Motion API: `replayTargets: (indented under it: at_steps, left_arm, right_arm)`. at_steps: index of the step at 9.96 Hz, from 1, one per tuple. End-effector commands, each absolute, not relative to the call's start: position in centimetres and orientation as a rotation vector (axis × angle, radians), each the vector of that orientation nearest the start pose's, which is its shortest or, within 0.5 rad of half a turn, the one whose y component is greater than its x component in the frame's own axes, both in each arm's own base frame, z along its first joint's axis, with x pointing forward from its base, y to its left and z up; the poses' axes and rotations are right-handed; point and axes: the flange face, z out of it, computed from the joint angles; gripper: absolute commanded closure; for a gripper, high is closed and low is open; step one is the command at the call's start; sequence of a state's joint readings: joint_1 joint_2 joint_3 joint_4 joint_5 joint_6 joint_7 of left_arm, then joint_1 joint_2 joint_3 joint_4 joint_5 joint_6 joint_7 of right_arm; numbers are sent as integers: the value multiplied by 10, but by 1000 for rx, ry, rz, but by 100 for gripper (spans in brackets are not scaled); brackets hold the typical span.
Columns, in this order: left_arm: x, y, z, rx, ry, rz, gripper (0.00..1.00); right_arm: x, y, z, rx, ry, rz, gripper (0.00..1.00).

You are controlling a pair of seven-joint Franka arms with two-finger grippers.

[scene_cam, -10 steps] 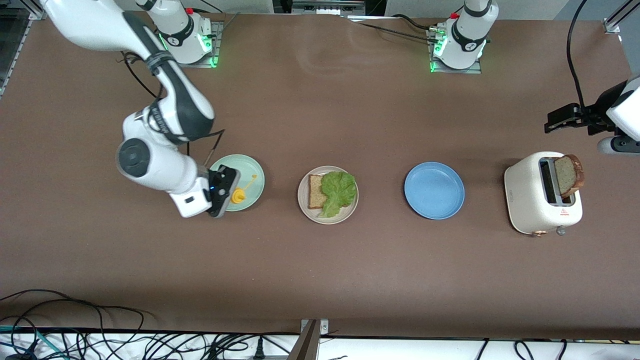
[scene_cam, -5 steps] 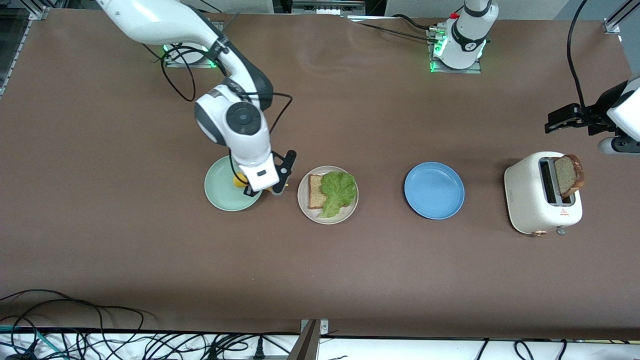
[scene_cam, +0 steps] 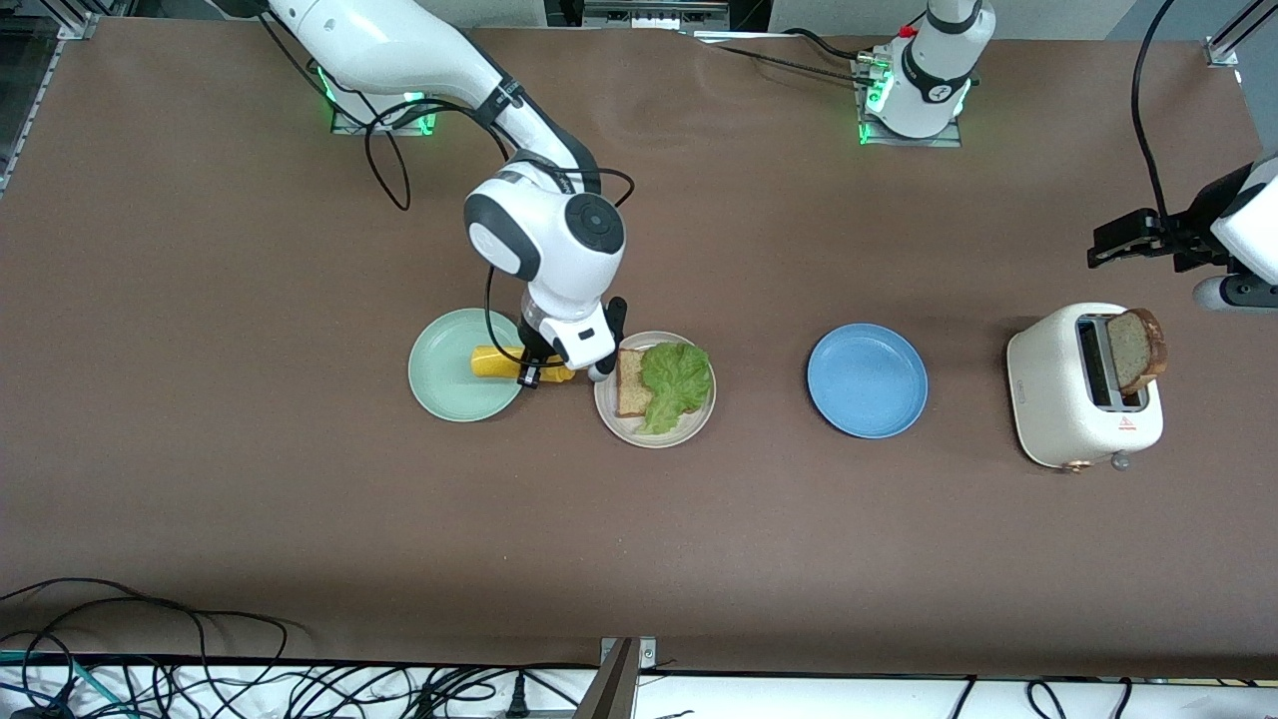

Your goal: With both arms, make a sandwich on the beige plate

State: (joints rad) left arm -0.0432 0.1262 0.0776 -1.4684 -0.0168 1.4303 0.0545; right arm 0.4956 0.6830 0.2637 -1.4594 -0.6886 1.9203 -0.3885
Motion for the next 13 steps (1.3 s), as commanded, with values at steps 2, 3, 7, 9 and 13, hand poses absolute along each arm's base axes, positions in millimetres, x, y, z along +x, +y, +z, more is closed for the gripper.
replayTargets:
  at_steps: [2, 3, 7, 9, 13]
  left_arm:
    - [577, 17, 592, -3151, 62, 243, 0]
    - [577, 17, 592, -3151, 62, 243, 0]
    - [577, 17, 592, -3151, 62, 243, 0]
    - [577, 17, 592, -3151, 62, 243, 0]
    - [577, 17, 592, -3151, 62, 243, 0]
  right_arm:
    - [555, 438, 290, -2813, -2539, 252, 99]
    - [554, 441, 298, -2894, -2551, 250, 99]
    - [530, 465, 284, -2990, -2614, 230, 99]
    - [530, 467, 287, -2994, -2623, 210, 99]
    - [559, 437, 322, -3018, -2282, 212, 99]
